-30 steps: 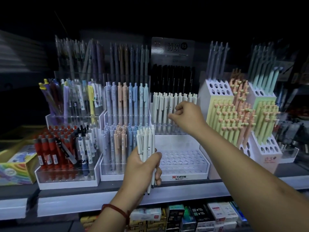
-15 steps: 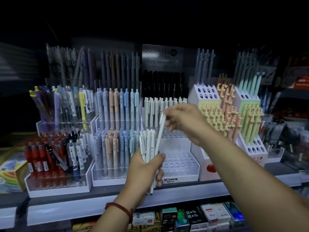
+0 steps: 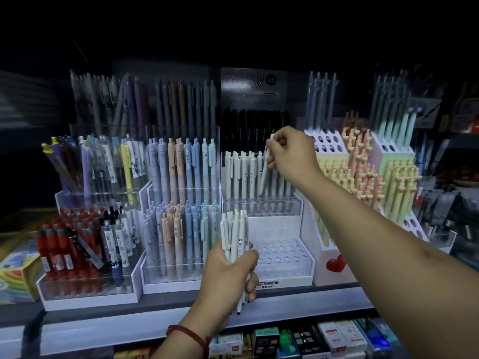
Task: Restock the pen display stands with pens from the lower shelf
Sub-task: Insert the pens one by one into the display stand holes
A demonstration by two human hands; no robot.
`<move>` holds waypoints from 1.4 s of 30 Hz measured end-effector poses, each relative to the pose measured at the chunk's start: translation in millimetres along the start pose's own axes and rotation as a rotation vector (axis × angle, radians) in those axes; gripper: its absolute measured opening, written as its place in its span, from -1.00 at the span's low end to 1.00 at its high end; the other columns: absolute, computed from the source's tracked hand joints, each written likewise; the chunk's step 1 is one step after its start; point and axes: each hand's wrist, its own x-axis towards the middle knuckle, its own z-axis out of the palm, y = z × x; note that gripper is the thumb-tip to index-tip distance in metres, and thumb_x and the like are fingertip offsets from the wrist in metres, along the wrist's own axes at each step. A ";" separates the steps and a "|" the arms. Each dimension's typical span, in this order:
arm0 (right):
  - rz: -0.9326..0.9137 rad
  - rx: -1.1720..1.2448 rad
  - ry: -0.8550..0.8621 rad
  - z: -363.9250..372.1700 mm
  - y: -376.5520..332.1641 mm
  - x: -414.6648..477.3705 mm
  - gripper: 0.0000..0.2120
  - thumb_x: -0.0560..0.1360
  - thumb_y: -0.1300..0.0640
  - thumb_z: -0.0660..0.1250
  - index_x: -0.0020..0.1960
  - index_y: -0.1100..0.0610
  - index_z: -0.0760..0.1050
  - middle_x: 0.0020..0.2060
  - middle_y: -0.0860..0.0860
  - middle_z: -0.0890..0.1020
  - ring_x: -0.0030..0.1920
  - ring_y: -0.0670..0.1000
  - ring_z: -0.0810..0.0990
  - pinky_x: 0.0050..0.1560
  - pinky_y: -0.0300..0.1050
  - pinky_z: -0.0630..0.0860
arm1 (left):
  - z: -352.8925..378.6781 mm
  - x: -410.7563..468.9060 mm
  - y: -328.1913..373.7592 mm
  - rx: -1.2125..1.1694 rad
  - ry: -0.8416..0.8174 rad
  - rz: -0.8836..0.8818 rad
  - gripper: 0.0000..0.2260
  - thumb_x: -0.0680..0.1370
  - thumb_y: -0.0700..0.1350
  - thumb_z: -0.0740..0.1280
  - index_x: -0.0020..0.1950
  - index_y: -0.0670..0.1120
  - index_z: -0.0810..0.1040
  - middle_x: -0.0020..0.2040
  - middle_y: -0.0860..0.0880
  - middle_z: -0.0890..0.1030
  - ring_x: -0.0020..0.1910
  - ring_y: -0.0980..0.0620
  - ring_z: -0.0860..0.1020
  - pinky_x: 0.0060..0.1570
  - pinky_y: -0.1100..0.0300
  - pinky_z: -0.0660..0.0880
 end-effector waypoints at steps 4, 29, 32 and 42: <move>-0.003 -0.071 -0.118 1.1 -12.5 14.3 -0.87 0.65 0.18 0.32 -0.07 0.18 0.52 -0.35 0.08 0.68 -0.41 -0.03 0.69 -0.14 0.03 0.70 | -0.5 0.5 -4.1 0.001 -0.002 -0.002 -0.88 0.59 -0.35 0.34 0.06 -0.19 0.45 -0.29 -0.15 0.41 -0.52 -0.04 0.30 -0.48 0.16 0.35; 0.093 0.025 -0.341 -9.8 -16.5 -56.8 -0.70 0.58 0.03 0.43 -0.04 0.29 0.55 -0.30 0.20 0.69 -0.36 0.17 0.70 -0.36 -0.02 0.64 | 7.4 15.3 4.3 0.036 -0.003 0.066 -0.84 0.55 -0.26 0.40 0.04 -0.19 0.44 -0.29 -0.13 0.39 -0.51 -0.05 0.32 -0.50 0.16 0.39; 0.169 0.082 -0.701 -17.9 -33.2 -77.9 -0.60 0.52 0.01 0.50 0.02 0.35 0.52 -0.22 0.24 0.71 -0.33 0.18 0.71 -0.39 -0.07 0.61 | 13.9 18.4 6.1 0.042 0.036 0.079 -0.83 0.57 -0.30 0.41 0.02 -0.15 0.43 -0.31 -0.13 0.40 -0.52 -0.04 0.31 -0.52 0.17 0.37; 0.343 0.379 -0.613 -21.7 -18.7 -73.3 -0.90 0.49 0.35 0.48 -0.07 0.40 0.62 -0.30 0.28 0.66 -0.32 0.14 0.65 -0.27 -0.11 0.66 | 21.0 22.8 10.7 -0.026 0.038 0.095 -0.80 0.53 -0.28 0.49 0.00 -0.15 0.48 -0.38 -0.05 0.43 -0.53 -0.01 0.30 -0.51 0.20 0.33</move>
